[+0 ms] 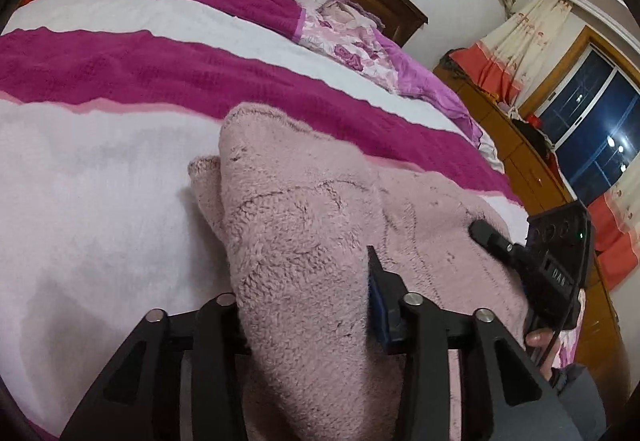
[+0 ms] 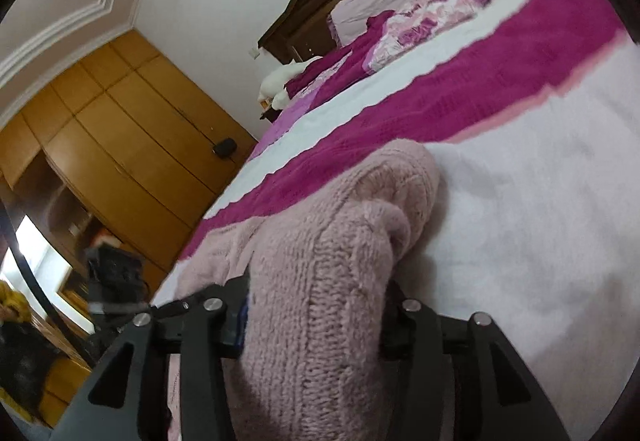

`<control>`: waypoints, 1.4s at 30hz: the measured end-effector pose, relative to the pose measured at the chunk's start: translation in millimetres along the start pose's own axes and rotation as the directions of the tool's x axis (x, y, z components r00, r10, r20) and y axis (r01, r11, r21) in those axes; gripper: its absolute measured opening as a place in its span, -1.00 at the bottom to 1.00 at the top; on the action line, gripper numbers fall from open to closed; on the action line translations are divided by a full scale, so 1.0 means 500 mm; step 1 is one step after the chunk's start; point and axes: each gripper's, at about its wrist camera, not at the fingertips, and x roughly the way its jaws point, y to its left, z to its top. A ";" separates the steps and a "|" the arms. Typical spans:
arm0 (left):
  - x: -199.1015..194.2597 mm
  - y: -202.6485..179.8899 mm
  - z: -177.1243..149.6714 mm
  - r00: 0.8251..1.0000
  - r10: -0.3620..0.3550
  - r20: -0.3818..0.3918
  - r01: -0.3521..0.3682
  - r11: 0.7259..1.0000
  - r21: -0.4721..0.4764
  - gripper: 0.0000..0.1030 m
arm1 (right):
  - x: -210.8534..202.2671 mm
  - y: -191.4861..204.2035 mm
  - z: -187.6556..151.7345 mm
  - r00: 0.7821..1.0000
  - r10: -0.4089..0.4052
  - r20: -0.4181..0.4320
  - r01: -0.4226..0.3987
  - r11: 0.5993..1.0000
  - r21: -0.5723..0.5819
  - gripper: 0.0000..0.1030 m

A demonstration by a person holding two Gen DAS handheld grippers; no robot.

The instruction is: Fold small clothes

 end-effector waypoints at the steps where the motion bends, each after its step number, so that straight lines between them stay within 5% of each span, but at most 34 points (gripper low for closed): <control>1: -0.001 -0.002 -0.001 1.000 0.008 -0.008 -0.008 1.000 0.004 -0.55 | 0.001 -0.005 -0.001 1.000 -0.008 -0.004 0.008 1.000 0.016 0.11; 9: -0.045 -0.023 -0.029 0.993 0.072 -0.093 -0.070 0.997 0.027 -0.15 | -0.039 0.011 -0.035 0.997 -0.073 -0.031 0.074 0.997 0.035 0.56; 12: -0.063 -0.025 -0.067 0.991 0.018 -0.135 -0.021 1.000 -0.021 -0.09 | -0.060 0.028 -0.075 0.992 -0.091 -0.084 0.095 0.995 0.043 0.58; 18: -0.101 -0.027 -0.134 0.995 -0.001 -0.096 -0.004 0.999 -0.053 -0.01 | -0.103 0.061 -0.153 0.988 -0.087 -0.124 0.092 0.995 0.030 0.58; 19: -0.103 -0.028 -0.135 0.996 -0.001 -0.093 -0.005 0.998 -0.055 -0.02 | -0.106 0.065 -0.160 0.989 -0.087 -0.123 0.091 0.996 0.024 0.55; 20: -0.105 -0.029 -0.135 0.996 0.010 -0.090 -0.015 0.998 -0.056 -0.09 | -0.107 0.066 -0.163 0.988 -0.093 -0.124 0.096 0.995 0.020 0.32; 21: -0.105 -0.031 -0.133 0.996 0.015 -0.085 -0.020 0.998 -0.056 -0.41 | -0.106 0.067 -0.164 0.986 -0.108 -0.126 0.110 0.994 0.015 -0.22; 22: -0.108 -0.032 -0.133 0.997 0.015 -0.079 -0.019 0.998 -0.057 -0.51 | -0.102 0.067 -0.166 0.982 -0.131 -0.138 0.133 0.991 0.007 -0.34; 27: -0.123 -0.044 -0.133 0.998 0.013 -0.058 -0.015 0.999 -0.045 -0.76 | -0.116 0.066 -0.165 0.985 -0.122 -0.121 0.124 0.992 0.009 -0.48; 36: -0.175 -0.087 -0.135 0.999 0.000 -0.042 -0.001 1.000 -0.024 -0.80 | -0.167 0.092 -0.165 0.994 -0.033 -0.107 0.038 0.998 0.051 -0.54; 42: -0.168 -0.092 -0.156 0.997 0.023 -0.067 -0.024 1.000 -0.010 -0.78 | -0.177 0.079 -0.183 0.990 -0.059 -0.128 0.069 0.994 0.082 -0.52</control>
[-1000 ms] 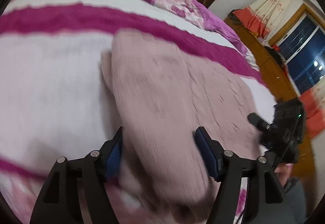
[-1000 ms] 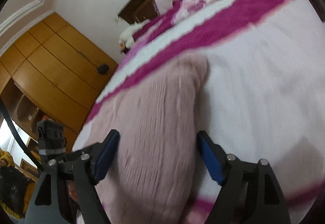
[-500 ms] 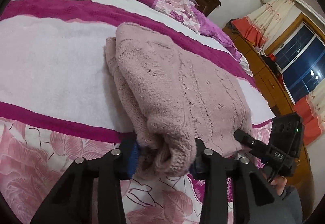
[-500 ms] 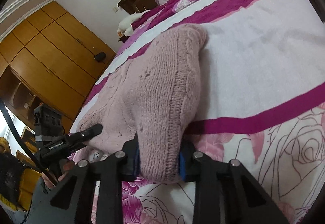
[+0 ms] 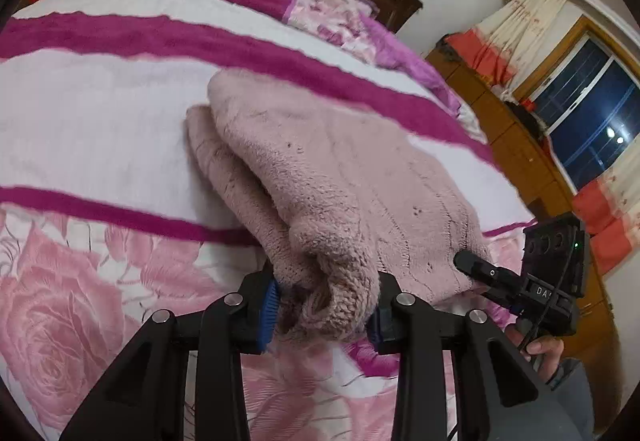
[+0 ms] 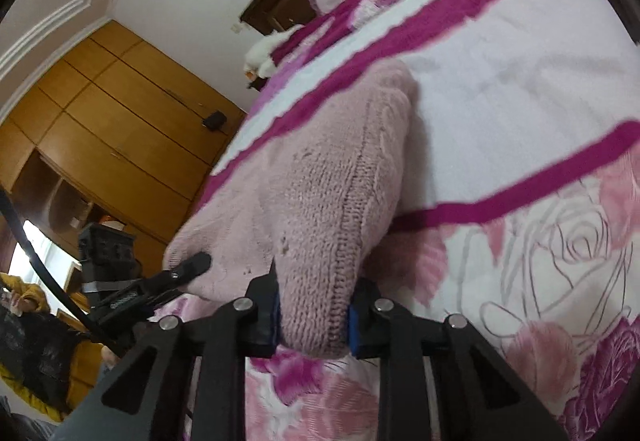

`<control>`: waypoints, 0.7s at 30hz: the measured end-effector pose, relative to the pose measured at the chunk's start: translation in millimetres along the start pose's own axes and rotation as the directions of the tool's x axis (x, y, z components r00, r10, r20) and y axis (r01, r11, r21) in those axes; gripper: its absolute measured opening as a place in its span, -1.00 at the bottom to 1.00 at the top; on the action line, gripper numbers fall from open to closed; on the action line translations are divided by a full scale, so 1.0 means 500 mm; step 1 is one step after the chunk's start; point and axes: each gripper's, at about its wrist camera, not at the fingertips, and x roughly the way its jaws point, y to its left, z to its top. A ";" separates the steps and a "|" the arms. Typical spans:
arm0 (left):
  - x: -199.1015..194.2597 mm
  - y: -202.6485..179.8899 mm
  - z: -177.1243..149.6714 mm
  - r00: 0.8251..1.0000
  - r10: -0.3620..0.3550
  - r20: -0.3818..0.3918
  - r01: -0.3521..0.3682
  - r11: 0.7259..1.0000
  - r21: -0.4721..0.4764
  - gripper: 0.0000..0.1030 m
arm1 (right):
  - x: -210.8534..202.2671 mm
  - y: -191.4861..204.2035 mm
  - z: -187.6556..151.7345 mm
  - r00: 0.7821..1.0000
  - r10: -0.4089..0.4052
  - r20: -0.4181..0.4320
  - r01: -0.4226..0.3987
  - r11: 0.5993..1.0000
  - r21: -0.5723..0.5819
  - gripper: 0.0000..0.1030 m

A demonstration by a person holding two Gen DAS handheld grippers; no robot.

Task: Fold small clothes
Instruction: 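Open both grippers and pull them back from the folded cardigan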

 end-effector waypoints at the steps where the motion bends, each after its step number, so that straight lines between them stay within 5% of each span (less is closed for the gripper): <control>1: 0.006 0.002 -0.006 1.000 0.011 -0.007 -0.011 1.000 0.003 -0.78 | 0.008 -0.010 -0.006 1.000 -0.014 -0.013 0.014 1.000 0.012 -0.51; 5: 0.015 0.011 -0.028 0.999 0.042 -0.005 -0.042 0.999 0.005 -0.58 | 0.020 -0.036 -0.027 1.000 -0.020 -0.020 0.021 0.999 0.045 -0.45; 8: 0.012 0.010 -0.030 0.995 0.103 -0.016 -0.103 0.995 0.002 -0.17 | 0.021 -0.024 -0.025 0.997 -0.067 -0.025 0.068 0.997 0.021 -0.33; 14: -0.034 -0.012 -0.041 0.993 0.118 0.009 -0.118 0.993 0.007 -0.12 | -0.004 0.056 -0.036 0.973 -0.231 0.014 0.231 0.964 -0.131 -0.13; 21: -0.165 -0.110 -0.069 0.979 0.134 0.153 -0.154 0.980 0.127 0.12 | -0.128 0.150 -0.055 0.970 -0.197 0.142 0.221 0.959 -0.179 0.18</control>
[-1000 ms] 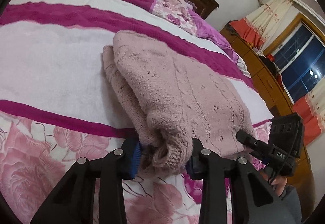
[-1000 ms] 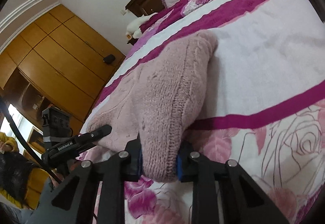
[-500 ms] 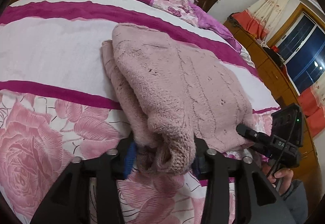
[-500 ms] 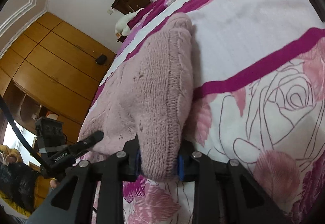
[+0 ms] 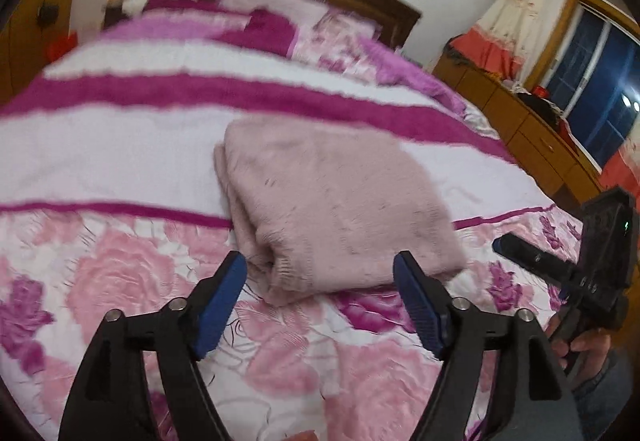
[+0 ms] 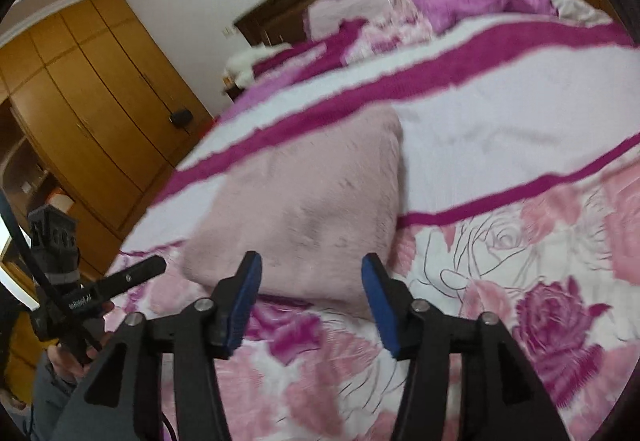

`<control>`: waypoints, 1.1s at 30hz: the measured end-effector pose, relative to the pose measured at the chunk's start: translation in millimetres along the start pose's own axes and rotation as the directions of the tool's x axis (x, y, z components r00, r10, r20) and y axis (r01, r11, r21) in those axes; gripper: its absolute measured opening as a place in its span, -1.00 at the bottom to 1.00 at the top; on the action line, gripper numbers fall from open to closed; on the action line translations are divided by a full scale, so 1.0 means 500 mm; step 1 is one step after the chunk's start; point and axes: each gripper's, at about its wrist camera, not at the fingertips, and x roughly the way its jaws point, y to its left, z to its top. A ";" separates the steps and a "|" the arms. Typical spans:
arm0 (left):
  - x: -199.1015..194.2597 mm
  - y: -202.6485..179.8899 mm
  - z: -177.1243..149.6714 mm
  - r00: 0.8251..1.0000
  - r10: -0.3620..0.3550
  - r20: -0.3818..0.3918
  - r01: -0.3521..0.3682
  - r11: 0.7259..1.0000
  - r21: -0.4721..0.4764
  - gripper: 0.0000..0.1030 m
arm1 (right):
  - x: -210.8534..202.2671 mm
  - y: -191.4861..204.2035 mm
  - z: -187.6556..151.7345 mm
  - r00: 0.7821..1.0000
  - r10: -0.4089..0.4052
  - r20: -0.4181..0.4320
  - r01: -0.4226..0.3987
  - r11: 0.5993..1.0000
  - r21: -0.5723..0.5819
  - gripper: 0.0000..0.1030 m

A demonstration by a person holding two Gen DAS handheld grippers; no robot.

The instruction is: Fold small clothes

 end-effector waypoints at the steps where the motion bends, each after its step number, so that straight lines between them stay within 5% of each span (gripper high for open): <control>1: -0.021 -0.013 0.000 1.000 0.007 0.025 -0.008 1.000 0.019 0.15 | -0.025 0.013 0.001 1.000 0.003 0.027 -0.003 1.000 -0.010 0.21; 6: -0.110 -0.065 -0.011 0.989 0.017 0.144 -0.033 0.993 0.110 0.35 | -0.129 0.073 0.000 0.987 0.009 0.163 0.003 0.997 -0.075 0.67; 10: -0.124 -0.085 -0.038 0.967 0.055 0.250 -0.102 0.979 0.177 0.47 | -0.181 0.112 -0.026 0.949 -0.041 0.313 0.098 0.981 -0.166 1.00; 15: -0.059 -0.075 -0.072 0.945 0.141 0.294 -0.214 0.948 0.234 0.63 | -0.143 0.139 -0.071 0.909 -0.175 0.378 0.291 0.915 -0.278 0.99; 22: 0.070 -0.007 -0.115 0.953 0.159 0.257 -0.205 0.965 0.166 0.63 | 0.006 0.097 -0.152 0.878 -0.329 0.348 0.436 0.849 -0.297 0.99; 33: 0.077 0.011 -0.121 0.959 0.177 0.221 -0.207 0.971 0.119 0.64 | -0.024 0.099 -0.161 0.874 -0.278 0.399 0.409 0.863 -0.295 1.00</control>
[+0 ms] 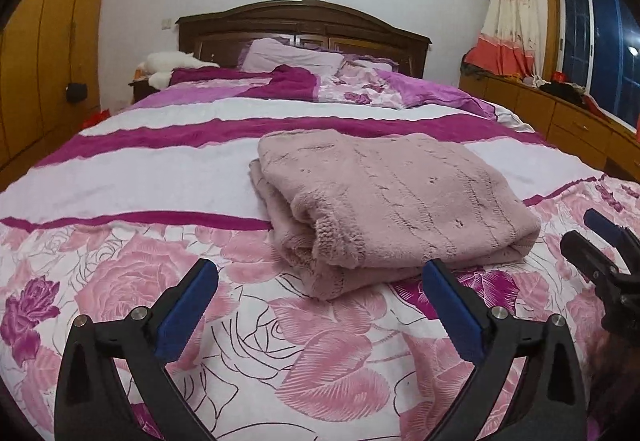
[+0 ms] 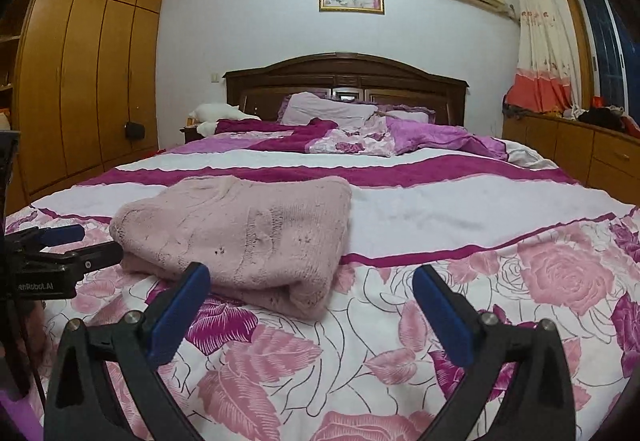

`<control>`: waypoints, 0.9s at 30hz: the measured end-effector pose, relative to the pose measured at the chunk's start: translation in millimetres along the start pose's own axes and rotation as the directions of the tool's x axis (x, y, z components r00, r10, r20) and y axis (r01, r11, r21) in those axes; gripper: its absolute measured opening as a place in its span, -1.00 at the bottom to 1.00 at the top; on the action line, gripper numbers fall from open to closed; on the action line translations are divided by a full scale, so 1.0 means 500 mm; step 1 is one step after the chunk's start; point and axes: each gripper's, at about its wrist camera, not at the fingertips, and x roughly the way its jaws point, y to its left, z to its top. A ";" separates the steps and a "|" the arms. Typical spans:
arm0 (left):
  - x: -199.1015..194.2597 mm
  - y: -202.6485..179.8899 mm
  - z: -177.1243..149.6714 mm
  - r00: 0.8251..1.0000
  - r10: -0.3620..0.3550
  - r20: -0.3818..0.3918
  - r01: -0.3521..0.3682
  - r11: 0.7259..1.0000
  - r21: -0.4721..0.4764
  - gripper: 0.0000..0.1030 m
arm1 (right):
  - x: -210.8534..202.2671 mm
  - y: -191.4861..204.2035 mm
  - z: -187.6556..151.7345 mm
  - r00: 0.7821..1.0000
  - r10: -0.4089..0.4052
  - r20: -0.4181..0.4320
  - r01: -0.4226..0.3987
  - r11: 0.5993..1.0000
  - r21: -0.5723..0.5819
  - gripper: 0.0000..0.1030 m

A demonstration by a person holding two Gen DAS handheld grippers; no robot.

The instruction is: Fold small clothes

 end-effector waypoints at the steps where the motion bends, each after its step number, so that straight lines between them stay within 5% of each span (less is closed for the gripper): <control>1: 0.002 0.003 0.000 1.000 0.000 -0.006 0.000 1.000 -0.008 0.64 | 0.002 0.001 0.002 1.000 0.000 -0.002 0.000 1.000 -0.002 1.00; 27: 0.005 0.000 -0.004 1.000 0.006 -0.016 -0.006 1.000 -0.004 0.64 | 0.016 0.012 0.005 0.999 -0.005 -0.033 0.004 1.000 -0.018 1.00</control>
